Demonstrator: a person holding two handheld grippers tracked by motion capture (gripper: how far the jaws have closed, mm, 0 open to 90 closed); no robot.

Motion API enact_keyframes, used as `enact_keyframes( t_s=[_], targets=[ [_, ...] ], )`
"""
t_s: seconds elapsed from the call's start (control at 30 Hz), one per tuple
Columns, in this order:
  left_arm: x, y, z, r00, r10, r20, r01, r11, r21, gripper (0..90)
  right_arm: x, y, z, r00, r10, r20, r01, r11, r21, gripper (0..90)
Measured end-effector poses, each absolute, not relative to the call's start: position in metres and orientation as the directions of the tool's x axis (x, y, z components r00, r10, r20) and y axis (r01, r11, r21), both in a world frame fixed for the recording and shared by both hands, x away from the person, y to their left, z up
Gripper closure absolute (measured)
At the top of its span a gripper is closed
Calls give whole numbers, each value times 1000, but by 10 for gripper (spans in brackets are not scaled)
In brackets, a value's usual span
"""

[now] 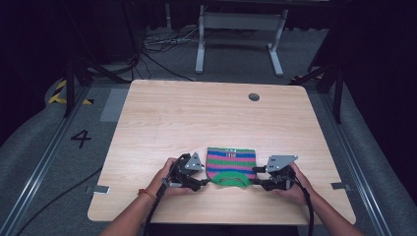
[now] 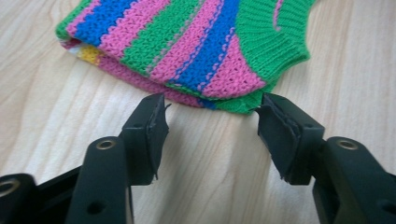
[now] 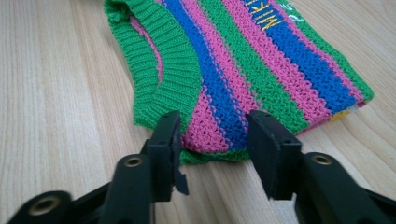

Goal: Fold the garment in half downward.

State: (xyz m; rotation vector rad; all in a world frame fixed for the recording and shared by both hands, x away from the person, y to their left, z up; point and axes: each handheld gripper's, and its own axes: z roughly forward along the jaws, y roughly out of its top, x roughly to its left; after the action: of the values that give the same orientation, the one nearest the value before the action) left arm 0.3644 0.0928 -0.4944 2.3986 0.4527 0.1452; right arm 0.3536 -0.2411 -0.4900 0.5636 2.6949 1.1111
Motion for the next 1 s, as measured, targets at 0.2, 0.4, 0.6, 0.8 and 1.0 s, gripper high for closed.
enact_keyframes(
  t_s=[0.2,0.4,0.6,0.8,1.0],
  targets=[
    [364,97,-486,928,373,9,279,-708,649,355,352,-241,-483,-910,414,-23,283,661,695,429],
    [361,102,-477,915,397,69,265,-722,639,326,349,-247,-474,-905,422,-57,278,687,671,367],
    [357,116,-468,906,414,88,270,-725,634,290,347,-253,-466,-887,452,-93,281,689,668,331],
    [353,131,-465,890,439,124,281,-742,609,270,342,-265,-463,-871,477,-120,293,699,652,299],
    [347,153,-464,880,459,122,304,-742,598,253,337,-281,-460,-846,516,-134,315,687,654,289]
  ],
)
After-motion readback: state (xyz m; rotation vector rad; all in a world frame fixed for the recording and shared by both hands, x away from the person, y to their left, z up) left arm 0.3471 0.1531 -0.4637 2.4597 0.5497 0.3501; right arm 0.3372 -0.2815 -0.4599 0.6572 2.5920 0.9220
